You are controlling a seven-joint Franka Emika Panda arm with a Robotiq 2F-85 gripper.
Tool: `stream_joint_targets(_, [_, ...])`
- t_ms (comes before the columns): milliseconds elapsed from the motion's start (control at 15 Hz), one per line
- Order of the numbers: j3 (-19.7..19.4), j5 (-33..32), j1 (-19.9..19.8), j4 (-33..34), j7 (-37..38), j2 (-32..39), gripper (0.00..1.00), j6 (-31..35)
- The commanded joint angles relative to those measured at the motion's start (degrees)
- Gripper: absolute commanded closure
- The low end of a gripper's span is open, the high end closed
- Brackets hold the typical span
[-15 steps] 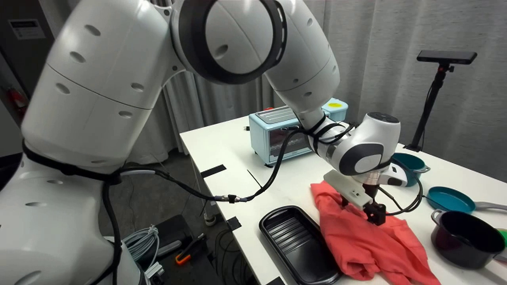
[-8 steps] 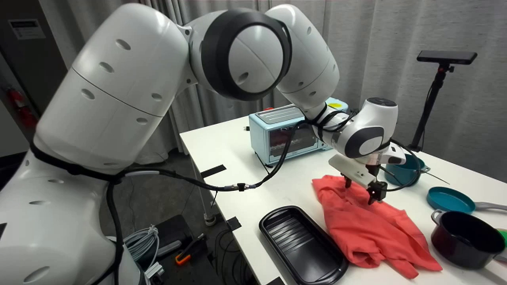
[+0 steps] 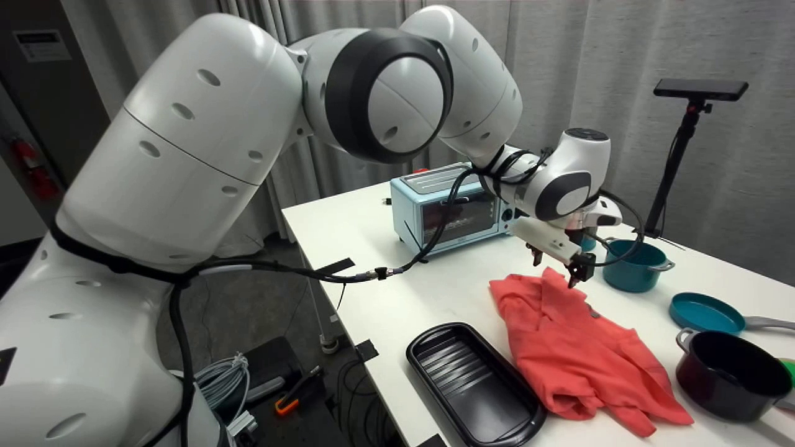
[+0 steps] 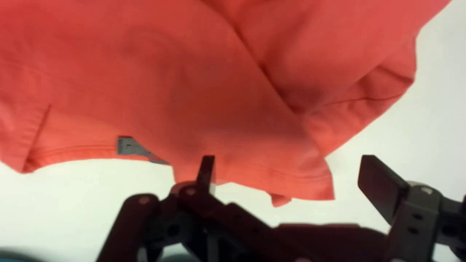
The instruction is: Fold the cloth on the table
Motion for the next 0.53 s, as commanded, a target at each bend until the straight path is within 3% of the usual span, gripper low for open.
stream_joint_targets(0, [0.4, 0.5, 1.9, 0.4, -0.7, -0.1, 0.00, -2.9])
stream_joint_targets(467, [-1.6, -1.0, 6.1, -0.6, 2.8, 0.8, 0.00, -6.9])
